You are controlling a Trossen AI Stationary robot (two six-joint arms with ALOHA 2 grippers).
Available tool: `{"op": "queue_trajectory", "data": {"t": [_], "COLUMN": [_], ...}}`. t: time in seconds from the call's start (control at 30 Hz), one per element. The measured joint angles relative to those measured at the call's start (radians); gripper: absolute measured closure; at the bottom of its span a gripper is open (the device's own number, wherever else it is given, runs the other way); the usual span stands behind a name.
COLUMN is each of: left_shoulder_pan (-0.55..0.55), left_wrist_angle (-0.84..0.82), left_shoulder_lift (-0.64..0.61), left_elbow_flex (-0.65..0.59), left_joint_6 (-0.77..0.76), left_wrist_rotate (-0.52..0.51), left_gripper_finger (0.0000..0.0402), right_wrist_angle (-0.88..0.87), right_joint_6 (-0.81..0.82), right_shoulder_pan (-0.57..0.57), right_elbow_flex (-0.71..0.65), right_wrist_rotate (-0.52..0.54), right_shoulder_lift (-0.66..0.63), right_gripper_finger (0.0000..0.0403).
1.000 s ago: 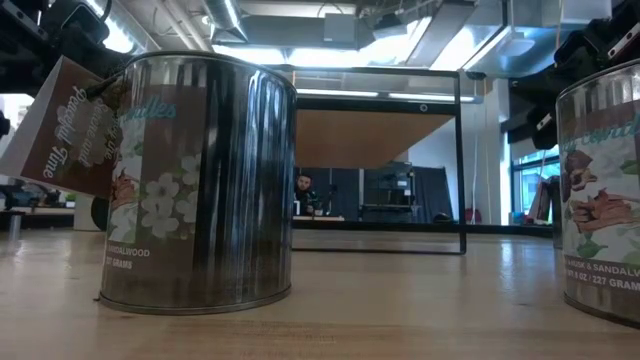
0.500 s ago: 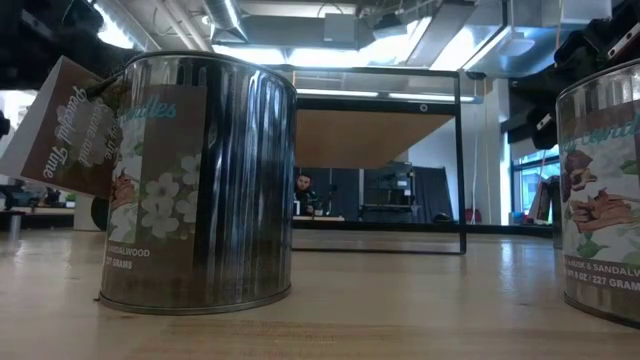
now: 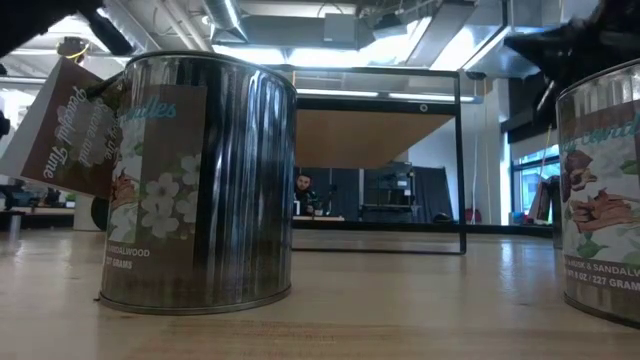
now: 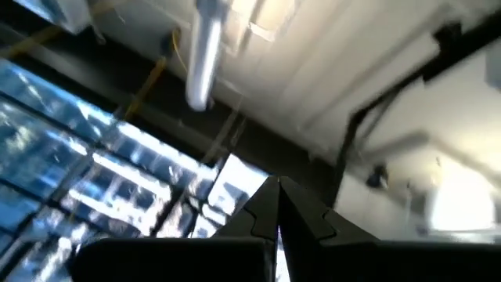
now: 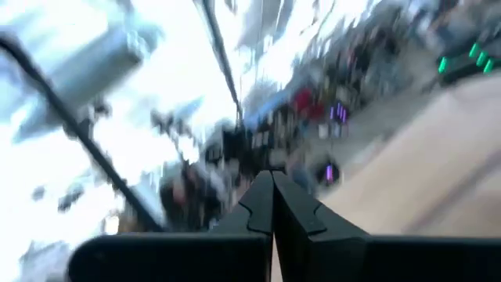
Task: Pick & Place candle stick holders
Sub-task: Put the top silver scented candle on the shelf
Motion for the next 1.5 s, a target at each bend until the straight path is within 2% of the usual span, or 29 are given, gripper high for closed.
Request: {"op": "queue_trajectory", "data": {"t": [0.1, 0.23, 0.43, 0.6, 0.67, 0.87, 1.03, 1.17, 1.3, 1.5], "left_shoulder_pan": [0.000, 0.000, 0.000, 0.000, 0.000, 0.000, 0.000, 0.000, 0.000, 0.000], "left_wrist_angle": [0.067, 0.063, 0.005, -0.013, -0.016, -0.056, -0.103, -0.127, -0.138, -0.141], "left_shoulder_lift": [0.000, 0.000, 0.002, 0.012, 0.012, 0.014, 0.014, 0.014, 0.014, 0.014], "left_elbow_flex": [0.012, 0.015, 0.015, 0.015, 0.015, 0.016, 0.016, 0.016, 0.016, 0.016], "left_joint_6": [-0.066, -0.118, -0.185, -0.274, -0.279, -0.312, -0.350, -0.370, -0.377, -0.381], "left_wrist_rotate": [-0.116, -0.244, -0.216, -0.184, -0.177, -0.175, -0.176, -0.176, -0.177, -0.177], "left_gripper_finger": [0.0400, 0.0400, 0.0400, 0.0400, 0.0400, 0.0400, 0.0400, 0.0400, 0.0400, 0.0400], "right_wrist_angle": [0.130, 0.267, 0.425, 0.551, 0.606, 0.626, 0.519, 0.412, 0.378, 0.382], "right_joint_6": [0.019, 0.008, -0.037, 0.048, 0.061, 0.061, -0.082, -0.216, -0.302, -0.322], "right_shoulder_pan": [0.000, 0.000, 0.000, 0.000, 0.000, 0.000, 0.000, 0.000, 0.000, 0.000], "right_elbow_flex": [0.000, 0.000, 0.000, 0.000, 0.000, 0.079, 0.229, 0.358, 0.458, 0.567], "right_wrist_rotate": [0.066, 0.156, 0.308, 0.312, 0.266, -0.052, -0.285, -0.421, -0.485, -0.459], "right_shoulder_lift": [0.000, 0.000, 0.000, 0.000, 0.000, 0.003, 0.060, 0.155, 0.276, 0.475], "right_gripper_finger": [0.0402, 0.0402, 0.0402, 0.0402, 0.0402, 0.0402, 0.0402, 0.0402, 0.0402, 0.0402]}}
